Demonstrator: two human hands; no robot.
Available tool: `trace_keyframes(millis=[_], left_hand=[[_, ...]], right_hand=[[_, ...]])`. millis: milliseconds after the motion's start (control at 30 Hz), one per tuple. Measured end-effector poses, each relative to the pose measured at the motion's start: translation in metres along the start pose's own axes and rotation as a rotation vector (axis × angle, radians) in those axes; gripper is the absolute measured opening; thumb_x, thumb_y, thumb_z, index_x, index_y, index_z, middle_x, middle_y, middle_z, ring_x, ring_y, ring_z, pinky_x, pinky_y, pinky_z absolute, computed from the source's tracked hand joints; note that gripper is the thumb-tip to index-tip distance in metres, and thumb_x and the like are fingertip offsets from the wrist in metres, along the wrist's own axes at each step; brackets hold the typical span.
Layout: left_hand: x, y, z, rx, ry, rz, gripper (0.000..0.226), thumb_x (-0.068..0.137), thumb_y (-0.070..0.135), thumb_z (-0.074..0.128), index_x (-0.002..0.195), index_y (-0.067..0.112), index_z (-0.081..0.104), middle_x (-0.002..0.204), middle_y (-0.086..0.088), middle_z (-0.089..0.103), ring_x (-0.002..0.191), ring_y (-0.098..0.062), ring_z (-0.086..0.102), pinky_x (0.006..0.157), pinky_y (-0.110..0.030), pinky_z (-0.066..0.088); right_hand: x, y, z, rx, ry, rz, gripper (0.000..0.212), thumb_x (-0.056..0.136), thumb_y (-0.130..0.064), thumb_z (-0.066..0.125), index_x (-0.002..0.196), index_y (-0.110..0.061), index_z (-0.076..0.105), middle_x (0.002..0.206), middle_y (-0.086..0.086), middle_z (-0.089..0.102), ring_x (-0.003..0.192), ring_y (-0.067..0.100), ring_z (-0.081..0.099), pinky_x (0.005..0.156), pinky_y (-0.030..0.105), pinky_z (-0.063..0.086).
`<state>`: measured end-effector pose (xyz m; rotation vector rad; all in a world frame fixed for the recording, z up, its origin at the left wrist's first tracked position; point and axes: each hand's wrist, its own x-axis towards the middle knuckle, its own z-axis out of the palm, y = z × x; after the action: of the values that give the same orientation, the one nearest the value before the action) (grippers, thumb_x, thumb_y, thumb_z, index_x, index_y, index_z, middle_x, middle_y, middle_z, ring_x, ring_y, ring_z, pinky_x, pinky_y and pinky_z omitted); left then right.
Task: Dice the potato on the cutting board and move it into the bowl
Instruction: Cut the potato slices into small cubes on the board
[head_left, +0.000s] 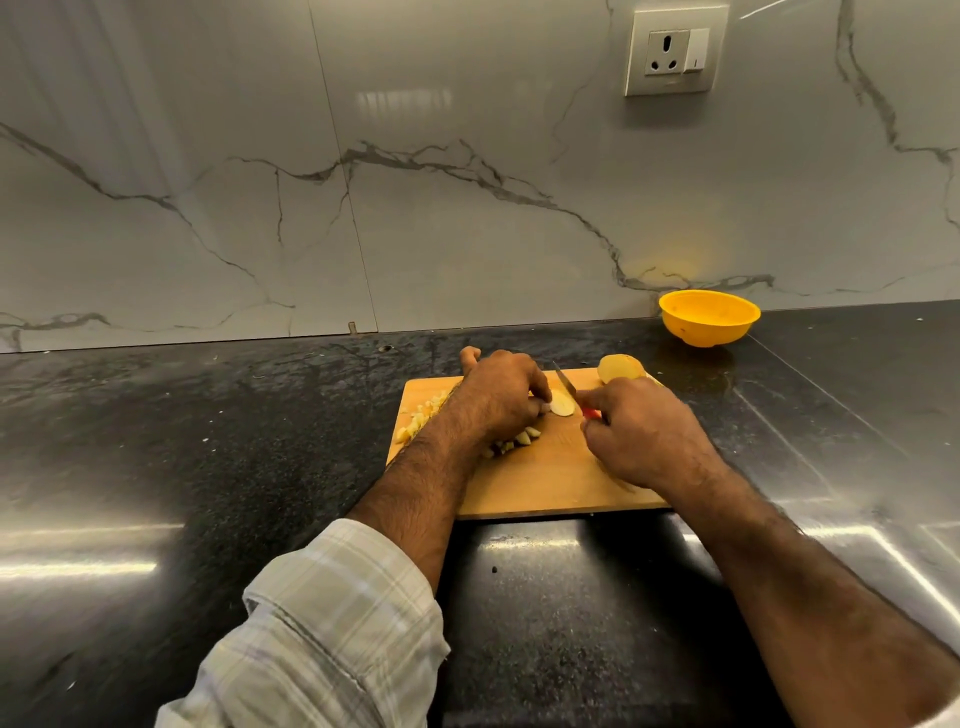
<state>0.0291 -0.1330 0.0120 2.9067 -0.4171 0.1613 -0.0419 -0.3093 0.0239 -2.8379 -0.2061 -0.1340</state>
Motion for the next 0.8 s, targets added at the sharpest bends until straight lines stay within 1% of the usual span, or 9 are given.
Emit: trace_keyframes(millis=[67, 200, 333, 467, 567, 667, 800], left_hand=[[0.0, -0.001, 0.0, -0.01, -0.008, -0.007, 0.013, 0.098, 0.04, 0.071, 0.108, 0.038, 0.078, 0.134, 0.017, 0.064, 0.14, -0.013, 0.045, 0.121, -0.063, 0.009], [0.0, -0.001, 0.0, -0.016, -0.021, -0.001, 0.012, 0.098, 0.041, 0.071, 0.107, 0.039, 0.078, 0.133, 0.02, 0.064, 0.14, -0.012, 0.044, 0.12, -0.062, 0.009], [0.001, 0.0, -0.001, -0.017, -0.021, -0.006, 0.013, 0.098, 0.039, 0.071, 0.109, 0.039, 0.078, 0.133, 0.02, 0.066, 0.14, -0.012, 0.044, 0.121, -0.061, 0.009], [0.0, 0.002, -0.001, -0.01, -0.027, -0.011, 0.013, 0.098, 0.04, 0.07, 0.109, 0.039, 0.078, 0.132, 0.02, 0.066, 0.139, -0.012, 0.046, 0.12, -0.061, 0.01], [-0.003, 0.001, -0.004, -0.005, -0.021, -0.022, 0.015, 0.098, 0.043, 0.07, 0.11, 0.038, 0.079, 0.135, 0.018, 0.065, 0.141, -0.013, 0.044, 0.121, -0.059, 0.01], [-0.004, 0.001, -0.005, -0.01, -0.025, -0.029, 0.016, 0.098, 0.043, 0.07, 0.11, 0.037, 0.079, 0.138, 0.016, 0.064, 0.143, -0.014, 0.042, 0.121, -0.059, 0.009], [-0.004, 0.001, -0.004, -0.024, -0.021, -0.041, 0.015, 0.097, 0.042, 0.071, 0.109, 0.037, 0.08, 0.135, 0.016, 0.065, 0.141, -0.015, 0.043, 0.121, -0.06, 0.01]], right_hand=[[0.0, -0.001, -0.001, -0.002, -0.004, -0.007, 0.049, 0.096, -0.034, 0.063, 0.144, -0.032, 0.061, 0.13, -0.003, 0.068, 0.107, 0.017, 0.063, 0.086, 0.036, 0.061], [0.0, -0.006, 0.003, -0.019, -0.06, -0.003, 0.047, 0.094, -0.034, 0.065, 0.141, -0.029, 0.064, 0.128, -0.004, 0.068, 0.109, 0.017, 0.063, 0.087, 0.034, 0.059], [0.002, -0.011, 0.0, -0.074, -0.105, -0.01, 0.042, 0.096, -0.032, 0.066, 0.137, -0.026, 0.064, 0.125, -0.002, 0.068, 0.109, 0.018, 0.063, 0.09, 0.037, 0.06], [0.006, -0.013, 0.0, -0.062, -0.117, 0.006, 0.038, 0.098, -0.03, 0.066, 0.135, -0.024, 0.063, 0.128, 0.0, 0.066, 0.112, 0.02, 0.062, 0.094, 0.041, 0.059], [0.002, -0.008, 0.004, -0.044, -0.09, 0.004, 0.04, 0.097, -0.031, 0.064, 0.137, -0.026, 0.066, 0.122, -0.002, 0.07, 0.105, 0.018, 0.064, 0.089, 0.038, 0.06], [0.0, -0.005, 0.003, -0.001, -0.029, -0.003, 0.043, 0.097, -0.033, 0.062, 0.14, -0.029, 0.065, 0.116, -0.004, 0.072, 0.095, 0.014, 0.064, 0.08, 0.033, 0.06], [-0.002, -0.01, 0.003, -0.055, -0.071, -0.03, 0.044, 0.096, -0.033, 0.063, 0.141, -0.029, 0.065, 0.121, -0.003, 0.07, 0.099, 0.016, 0.062, 0.077, 0.029, 0.056]])
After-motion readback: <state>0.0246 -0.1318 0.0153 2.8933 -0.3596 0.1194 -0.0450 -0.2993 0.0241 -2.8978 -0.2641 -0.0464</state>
